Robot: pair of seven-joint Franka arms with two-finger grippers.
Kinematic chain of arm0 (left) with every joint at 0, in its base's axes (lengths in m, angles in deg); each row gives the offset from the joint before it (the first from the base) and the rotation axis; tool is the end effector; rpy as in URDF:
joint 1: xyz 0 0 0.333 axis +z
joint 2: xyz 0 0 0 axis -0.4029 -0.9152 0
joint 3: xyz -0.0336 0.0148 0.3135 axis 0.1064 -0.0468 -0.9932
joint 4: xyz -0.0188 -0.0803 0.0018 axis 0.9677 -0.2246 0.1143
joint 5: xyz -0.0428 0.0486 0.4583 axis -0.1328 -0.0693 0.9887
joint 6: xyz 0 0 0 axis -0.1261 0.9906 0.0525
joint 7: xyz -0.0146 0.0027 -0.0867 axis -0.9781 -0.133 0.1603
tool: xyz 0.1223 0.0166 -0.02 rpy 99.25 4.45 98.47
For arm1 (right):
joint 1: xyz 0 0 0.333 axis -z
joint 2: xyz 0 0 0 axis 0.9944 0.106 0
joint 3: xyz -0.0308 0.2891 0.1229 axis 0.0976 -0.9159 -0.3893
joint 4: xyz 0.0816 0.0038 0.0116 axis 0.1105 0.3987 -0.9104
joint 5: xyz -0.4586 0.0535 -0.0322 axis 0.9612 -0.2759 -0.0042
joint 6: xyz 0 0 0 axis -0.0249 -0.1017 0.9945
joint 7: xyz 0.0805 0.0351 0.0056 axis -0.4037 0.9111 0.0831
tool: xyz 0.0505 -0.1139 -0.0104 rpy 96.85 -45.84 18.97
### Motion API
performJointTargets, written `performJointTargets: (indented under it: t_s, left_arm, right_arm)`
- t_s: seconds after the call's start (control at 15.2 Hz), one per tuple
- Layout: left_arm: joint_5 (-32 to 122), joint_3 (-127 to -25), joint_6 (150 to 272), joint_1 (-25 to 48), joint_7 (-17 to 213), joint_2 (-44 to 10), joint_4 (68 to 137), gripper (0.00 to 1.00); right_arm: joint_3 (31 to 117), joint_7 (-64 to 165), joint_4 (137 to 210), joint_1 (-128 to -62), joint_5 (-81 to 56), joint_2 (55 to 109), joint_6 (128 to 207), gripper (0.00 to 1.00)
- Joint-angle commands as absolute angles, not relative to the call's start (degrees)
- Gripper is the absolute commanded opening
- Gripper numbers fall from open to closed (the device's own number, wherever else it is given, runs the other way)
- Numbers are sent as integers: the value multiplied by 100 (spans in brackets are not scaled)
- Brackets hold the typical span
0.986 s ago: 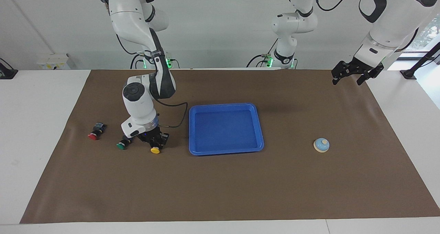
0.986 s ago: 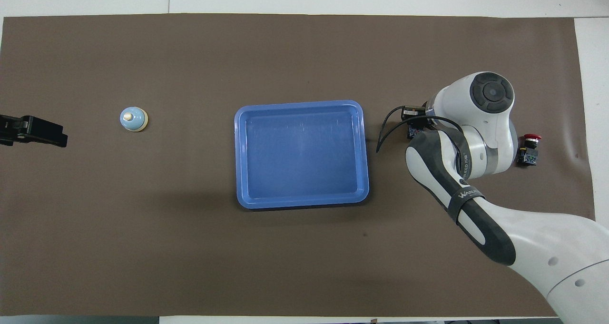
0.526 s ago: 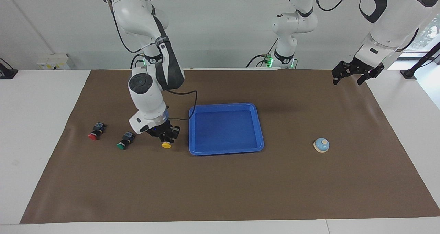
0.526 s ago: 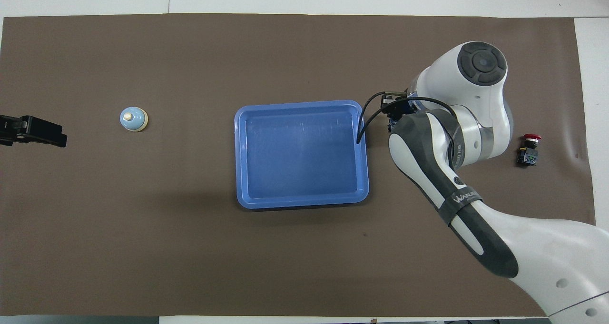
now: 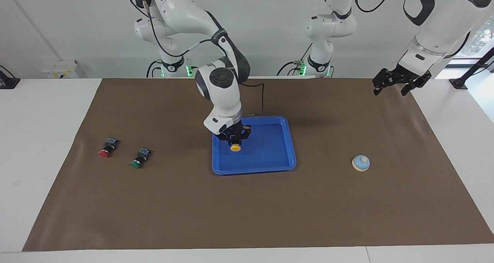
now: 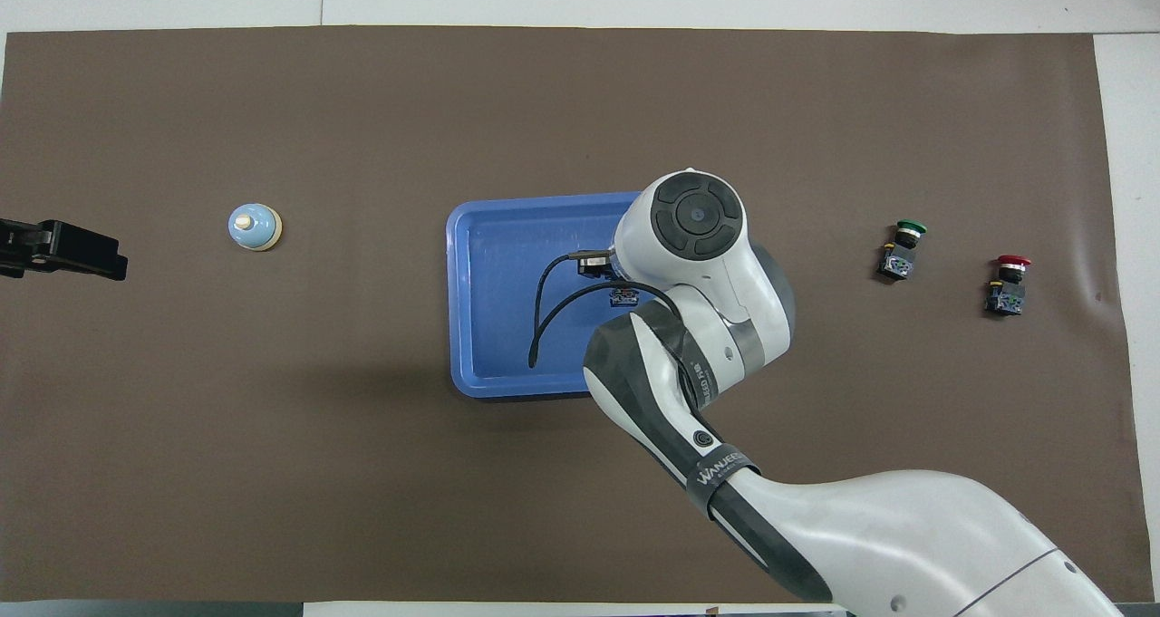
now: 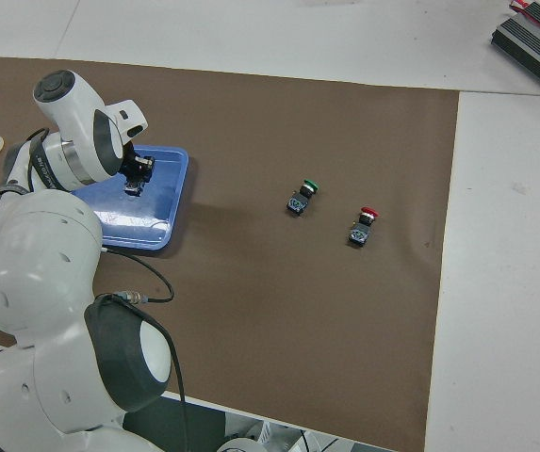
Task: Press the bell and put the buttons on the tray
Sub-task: 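Carry the yellow button into the blue tray with the right gripper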
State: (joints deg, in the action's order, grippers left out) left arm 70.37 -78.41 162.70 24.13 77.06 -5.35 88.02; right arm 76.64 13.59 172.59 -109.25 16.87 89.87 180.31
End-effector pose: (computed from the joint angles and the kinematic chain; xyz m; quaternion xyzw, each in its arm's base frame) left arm 0.6149 -0.0060 0.5746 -0.9982 0.0521 0.0307 0.0003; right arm 0.6190 0.3547 0.2758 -0.9989 0.0020 -0.0206 0.0416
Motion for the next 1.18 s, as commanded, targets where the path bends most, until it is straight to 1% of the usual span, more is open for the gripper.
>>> performJointTargets:
  t_s: [0.0, 0.13, 0.46, 0.53, 0.59, 0.85, 0.99, 1.12]
  left_arm:
    - [7092, -7850, 16172, 2420, 7682, -509, 8765, 100]
    - [7092, -7850, 16172, 2420, 7682, -501, 8765, 100]
    - [7092, -7850, 16172, 2420, 7682, -509, 8765, 100]
    - [7092, -7850, 16172, 2420, 7682, -509, 8765, 100]
    - [7092, -7850, 16172, 2420, 7682, -509, 8765, 100]
    - [7092, -7850, 16172, 2420, 7682, -501, 8765, 100]
    - [7092, -7850, 16172, 2420, 7682, -501, 8765, 100]
    - [7092, -7850, 16172, 2420, 7682, -509, 8765, 100]
  right_arm:
    - [7685, 1434, 17518, -10844, 1641, 8994, 18329, 0]
    - [7685, 1408, 17545, -10853, 1641, 9081, 18461, 0]
    - [7685, 1171, 17624, -10826, 1632, 9100, 18584, 0]
    - [7685, 1135, 17659, -10826, 1641, 9091, 18593, 51]
    - [7685, 1126, 17676, -10835, 1641, 9082, 18584, 100]
    - [7685, 785, 17502, -10792, 1632, 9038, 18322, 100]
    - [7746, 783, 17169, -10686, 1632, 8907, 17691, 100]
    - [7764, 836, 16957, -10388, 1720, 8723, 17137, 100]
